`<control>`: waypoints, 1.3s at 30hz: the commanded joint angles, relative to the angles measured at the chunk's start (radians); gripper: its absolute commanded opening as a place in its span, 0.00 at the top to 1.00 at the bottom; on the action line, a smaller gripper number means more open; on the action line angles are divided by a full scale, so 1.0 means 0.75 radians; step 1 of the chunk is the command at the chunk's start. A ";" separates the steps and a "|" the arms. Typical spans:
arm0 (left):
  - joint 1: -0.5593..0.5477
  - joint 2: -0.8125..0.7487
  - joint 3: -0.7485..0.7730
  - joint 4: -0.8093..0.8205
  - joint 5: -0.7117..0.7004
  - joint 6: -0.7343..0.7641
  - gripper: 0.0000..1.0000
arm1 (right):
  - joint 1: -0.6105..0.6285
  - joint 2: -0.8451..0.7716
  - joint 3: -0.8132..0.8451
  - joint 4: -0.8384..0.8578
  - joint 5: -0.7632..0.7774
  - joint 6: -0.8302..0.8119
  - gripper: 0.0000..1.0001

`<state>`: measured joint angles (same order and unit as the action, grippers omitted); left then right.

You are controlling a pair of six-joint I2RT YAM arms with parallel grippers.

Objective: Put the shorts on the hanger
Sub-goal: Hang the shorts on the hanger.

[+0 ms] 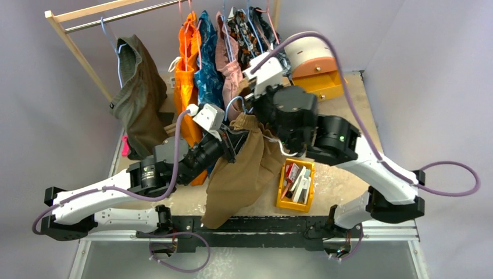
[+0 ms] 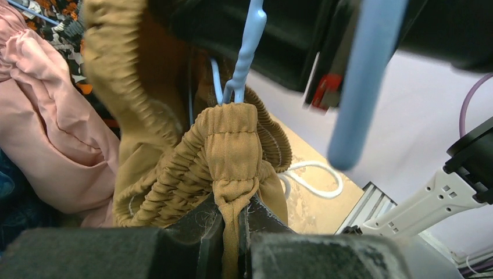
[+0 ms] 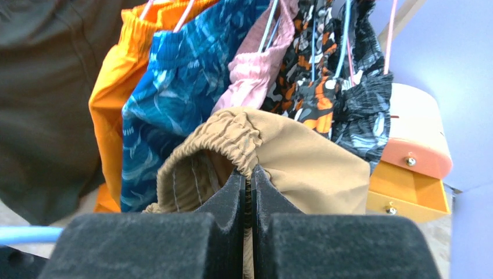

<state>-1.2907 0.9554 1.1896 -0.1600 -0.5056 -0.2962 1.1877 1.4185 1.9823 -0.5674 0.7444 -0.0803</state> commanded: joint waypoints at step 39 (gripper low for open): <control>-0.006 -0.247 -0.263 0.516 0.057 -0.001 1.00 | 0.108 -0.112 0.151 -0.001 -0.911 0.384 0.41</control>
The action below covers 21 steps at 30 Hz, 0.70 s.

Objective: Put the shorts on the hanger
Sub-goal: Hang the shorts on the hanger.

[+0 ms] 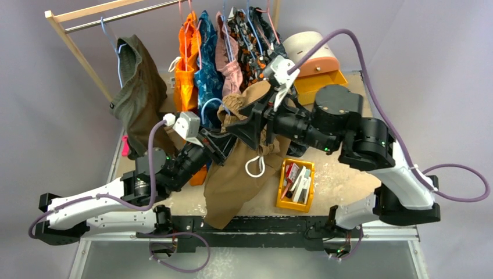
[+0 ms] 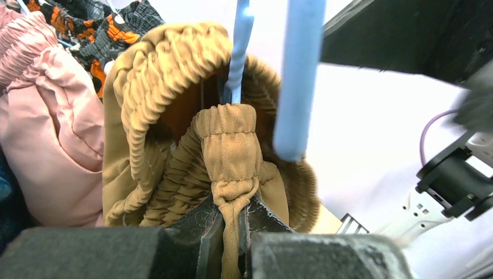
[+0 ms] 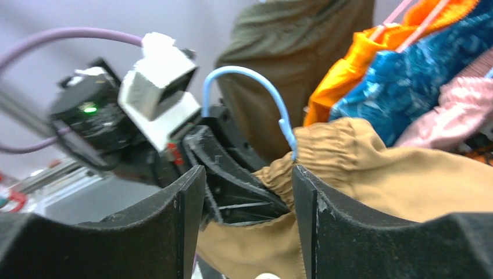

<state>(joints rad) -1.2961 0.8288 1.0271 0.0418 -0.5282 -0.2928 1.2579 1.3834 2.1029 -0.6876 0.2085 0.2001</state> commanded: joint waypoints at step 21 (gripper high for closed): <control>0.001 -0.273 -0.111 0.157 0.645 -0.053 1.00 | 0.015 -0.091 -0.008 0.122 -0.403 -0.268 0.30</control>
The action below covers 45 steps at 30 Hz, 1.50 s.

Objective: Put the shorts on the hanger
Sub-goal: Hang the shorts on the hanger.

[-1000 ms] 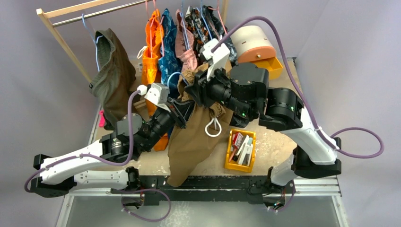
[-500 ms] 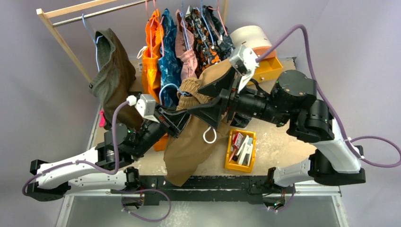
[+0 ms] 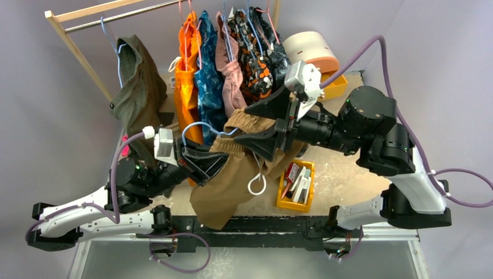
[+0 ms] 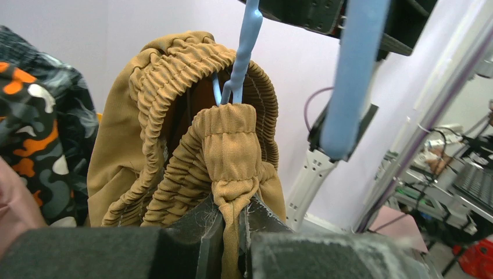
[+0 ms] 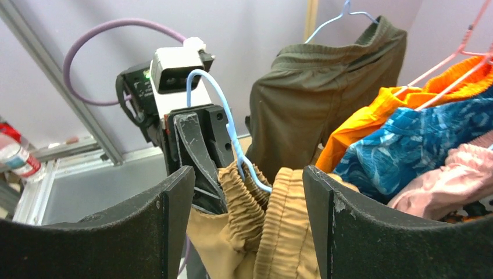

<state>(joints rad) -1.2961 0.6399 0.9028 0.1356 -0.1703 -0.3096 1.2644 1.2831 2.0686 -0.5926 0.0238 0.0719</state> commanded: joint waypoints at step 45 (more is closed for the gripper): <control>0.001 -0.217 0.253 -0.651 -0.088 -0.010 0.49 | 0.006 -0.130 -0.369 0.399 -0.006 -0.055 1.00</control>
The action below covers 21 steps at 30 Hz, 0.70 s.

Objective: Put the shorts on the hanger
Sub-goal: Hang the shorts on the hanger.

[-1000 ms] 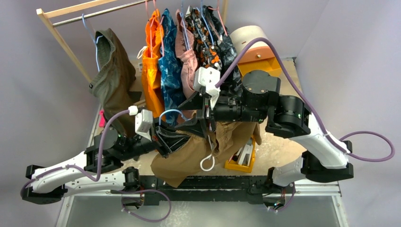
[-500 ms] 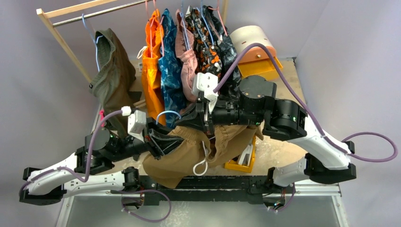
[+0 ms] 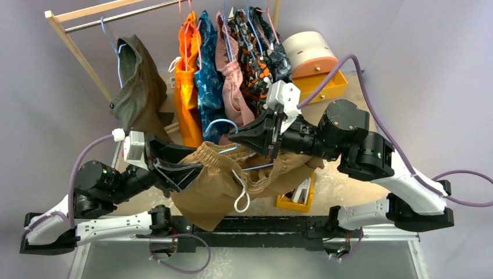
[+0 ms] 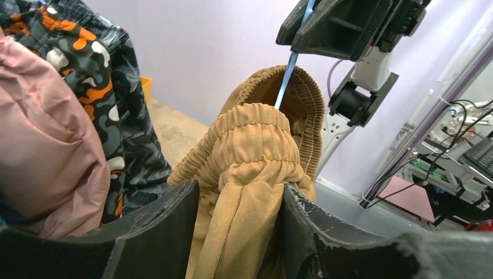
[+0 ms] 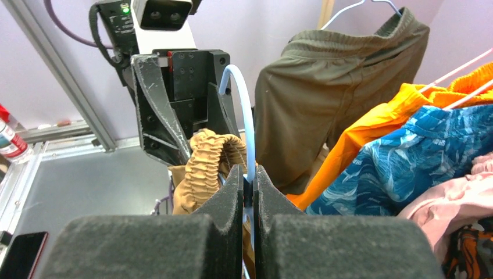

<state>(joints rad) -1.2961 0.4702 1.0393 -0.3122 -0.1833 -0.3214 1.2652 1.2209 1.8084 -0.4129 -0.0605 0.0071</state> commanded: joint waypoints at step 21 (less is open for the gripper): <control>0.002 0.126 0.415 -0.292 -0.181 0.048 0.28 | 0.005 -0.212 -0.157 0.325 0.408 0.109 1.00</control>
<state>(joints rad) -1.2964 0.5270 1.2842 -0.5079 -0.3111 -0.3176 1.2652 1.1049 1.7103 -0.2996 0.1764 0.0711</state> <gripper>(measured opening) 0.715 0.026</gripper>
